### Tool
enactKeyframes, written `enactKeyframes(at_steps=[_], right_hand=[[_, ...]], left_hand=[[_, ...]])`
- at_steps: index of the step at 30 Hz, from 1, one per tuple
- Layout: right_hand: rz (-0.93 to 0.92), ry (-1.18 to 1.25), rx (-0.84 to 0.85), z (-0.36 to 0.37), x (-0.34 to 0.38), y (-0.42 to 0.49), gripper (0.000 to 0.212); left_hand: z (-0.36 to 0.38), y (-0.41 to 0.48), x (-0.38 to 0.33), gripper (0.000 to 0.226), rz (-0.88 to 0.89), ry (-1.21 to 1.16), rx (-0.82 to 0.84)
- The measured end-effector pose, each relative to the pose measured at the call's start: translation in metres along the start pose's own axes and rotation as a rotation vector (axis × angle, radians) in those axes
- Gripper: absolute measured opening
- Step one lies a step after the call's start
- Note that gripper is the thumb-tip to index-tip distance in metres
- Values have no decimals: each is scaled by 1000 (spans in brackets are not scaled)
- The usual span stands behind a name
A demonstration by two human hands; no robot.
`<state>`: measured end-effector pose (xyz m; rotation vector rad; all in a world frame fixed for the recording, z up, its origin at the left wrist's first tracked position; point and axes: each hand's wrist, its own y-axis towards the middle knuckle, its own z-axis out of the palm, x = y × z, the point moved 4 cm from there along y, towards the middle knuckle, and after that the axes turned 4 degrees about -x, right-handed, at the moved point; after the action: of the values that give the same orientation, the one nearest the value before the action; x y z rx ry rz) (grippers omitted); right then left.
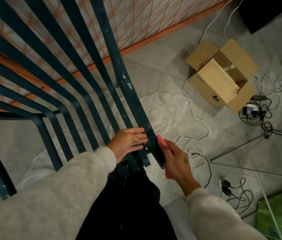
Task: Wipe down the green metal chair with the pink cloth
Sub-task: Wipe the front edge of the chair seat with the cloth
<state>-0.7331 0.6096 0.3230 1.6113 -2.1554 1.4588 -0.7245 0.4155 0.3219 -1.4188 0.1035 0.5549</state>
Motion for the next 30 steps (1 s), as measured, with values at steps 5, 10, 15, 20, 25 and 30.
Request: enactKeyframes(at_steps=[5,10,15,20,25,30], right_hand=[[61,117,213,10,60,47,48],[113,323,223,4,49,34,29],[118,199,146,-8,19,5,29],[-246,-24,132,16,56,25,45],[-660,-651,-2,32,71,35,51],[-652,-778,-37,19,21,-7,69]], left_hand=[[0,1,0,51,-6,-1,-24],[2,-2,0,52,-4,2,-25],[2,-4,3,50,4,-16,-20],[5,-5,2,47,0,-39,-65],[3,-3,5,49,-19,-61,-125],[4,1,16,44,-35,-18,-112]])
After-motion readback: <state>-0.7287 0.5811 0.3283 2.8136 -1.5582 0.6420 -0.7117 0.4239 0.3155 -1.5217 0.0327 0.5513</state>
